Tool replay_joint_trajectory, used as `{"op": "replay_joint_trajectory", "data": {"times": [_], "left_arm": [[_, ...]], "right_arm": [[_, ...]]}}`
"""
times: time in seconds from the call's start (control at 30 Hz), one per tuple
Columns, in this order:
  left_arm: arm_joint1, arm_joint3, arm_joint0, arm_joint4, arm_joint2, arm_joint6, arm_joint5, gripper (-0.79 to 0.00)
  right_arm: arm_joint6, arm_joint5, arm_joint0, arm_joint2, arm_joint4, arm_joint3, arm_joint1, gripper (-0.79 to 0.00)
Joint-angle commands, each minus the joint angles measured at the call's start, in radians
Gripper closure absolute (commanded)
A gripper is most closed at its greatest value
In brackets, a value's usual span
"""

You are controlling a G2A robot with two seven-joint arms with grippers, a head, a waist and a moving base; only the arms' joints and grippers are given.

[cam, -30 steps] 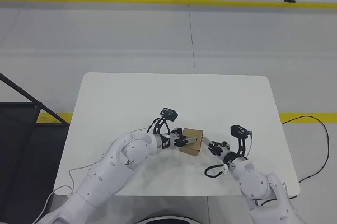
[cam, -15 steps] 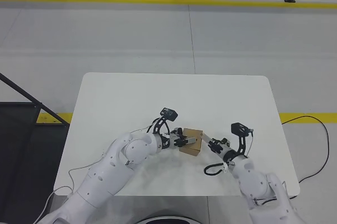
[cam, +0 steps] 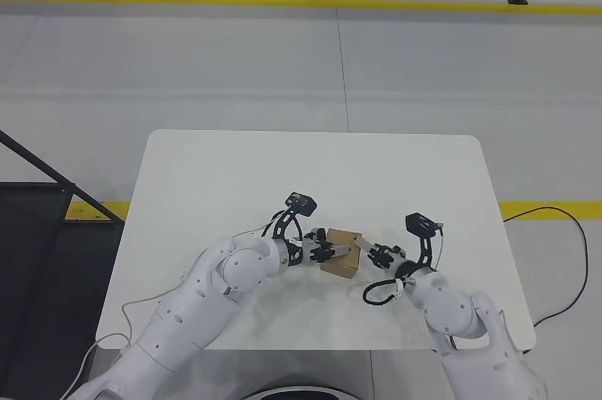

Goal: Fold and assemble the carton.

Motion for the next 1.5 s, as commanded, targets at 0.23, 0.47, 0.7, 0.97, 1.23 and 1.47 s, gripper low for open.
{"op": "replay_joint_trajectory", "data": {"times": [0.23, 0.47, 0.7, 0.97, 1.23, 1.47], "left_arm": [[-0.001, -0.005, 0.004, 0.003, -0.003, -0.002, 0.002, -0.542], [-0.001, -0.004, 0.006, 0.003, -0.006, -0.005, 0.001, -0.542], [-0.001, -0.004, 0.008, 0.003, -0.010, -0.003, -0.004, -0.545], [-0.001, -0.007, 0.010, 0.004, -0.014, -0.006, -0.008, -0.545], [-0.001, -0.009, 0.013, 0.005, -0.018, -0.009, -0.009, -0.542], [-0.001, -0.015, 0.015, 0.006, -0.021, -0.004, -0.011, -0.551]], "right_arm": [[-0.033, -0.013, 0.004, 0.006, 0.021, 0.006, -0.001, -0.785], [-0.081, -0.015, -0.007, 0.013, 0.036, -0.014, -0.003, -0.785], [-0.083, -0.013, 0.003, 0.006, 0.037, -0.006, -0.004, -0.785], [-0.027, -0.006, 0.058, -0.002, 0.063, 0.068, -0.006, -0.785], [-0.002, -0.007, 0.090, -0.012, 0.073, 0.111, -0.007, -0.785], [-0.035, -0.027, 0.078, -0.002, 0.077, 0.097, -0.006, -0.785]]}}
